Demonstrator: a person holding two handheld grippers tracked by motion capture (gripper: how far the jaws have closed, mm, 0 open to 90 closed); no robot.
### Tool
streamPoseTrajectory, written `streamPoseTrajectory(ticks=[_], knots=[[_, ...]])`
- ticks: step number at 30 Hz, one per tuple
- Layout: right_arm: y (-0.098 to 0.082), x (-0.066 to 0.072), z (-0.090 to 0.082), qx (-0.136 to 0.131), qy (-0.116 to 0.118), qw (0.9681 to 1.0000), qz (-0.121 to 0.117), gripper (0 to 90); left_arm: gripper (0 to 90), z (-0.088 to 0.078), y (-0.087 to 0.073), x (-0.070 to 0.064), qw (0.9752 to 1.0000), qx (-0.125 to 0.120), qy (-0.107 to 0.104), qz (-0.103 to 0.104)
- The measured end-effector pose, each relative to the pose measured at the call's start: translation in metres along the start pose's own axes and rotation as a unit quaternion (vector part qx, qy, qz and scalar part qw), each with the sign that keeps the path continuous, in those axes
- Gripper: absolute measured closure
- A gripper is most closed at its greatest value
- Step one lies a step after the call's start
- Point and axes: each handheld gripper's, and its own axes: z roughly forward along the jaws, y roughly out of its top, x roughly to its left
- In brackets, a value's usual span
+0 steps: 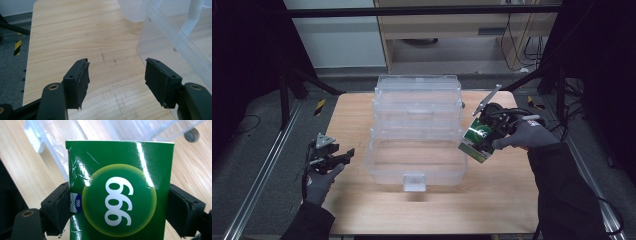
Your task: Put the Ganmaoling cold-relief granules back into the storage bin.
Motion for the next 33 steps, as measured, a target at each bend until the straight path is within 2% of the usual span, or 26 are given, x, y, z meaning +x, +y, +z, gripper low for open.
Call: streamPoseTrajectory(ticks=[6, 9, 18, 22, 24, 25, 33], knots=[[0.013, 0.004, 0.008, 0.004, 0.026, 0.9989, -0.038, 17.5, 35.1, 0.001, -0.001, 0.000, 1.0000, 0.004, -0.002, 0.003], [0.020, 0.007, 0.012, 0.009, 0.030, 0.9975, -0.062, 17.5, 35.1, 0.001, -0.001, 0.000, 1.0000, 0.004, -0.001, 0.004], [0.038, 0.016, 0.017, 0.013, 0.042, 0.9934, -0.106, 17.4, 35.1, 0.001, -0.001, 0.000, 1.0000, 0.004, -0.002, 0.003], [0.043, 0.020, 0.022, 0.015, 0.042, 0.9910, -0.126, 17.4, 35.1, 0.002, -0.001, 0.000, 1.0000, 0.004, -0.003, 0.004], [0.046, 0.021, 0.025, 0.017, 0.045, 0.9885, -0.143, 17.4, 35.1, 0.002, -0.001, 0.000, 1.0000, 0.004, -0.003, 0.002], [0.047, 0.022, 0.026, 0.019, 0.046, 0.9885, -0.143, 17.4, 35.1, 0.002, -0.001, 0.000, 1.0000, 0.004, -0.004, 0.002], [0.057, 0.026, 0.037, 0.033, 0.052, 0.9828, -0.174, 17.4, 35.1, 0.003, -0.001, -0.001, 1.0000, 0.005, -0.004, 0.005]])
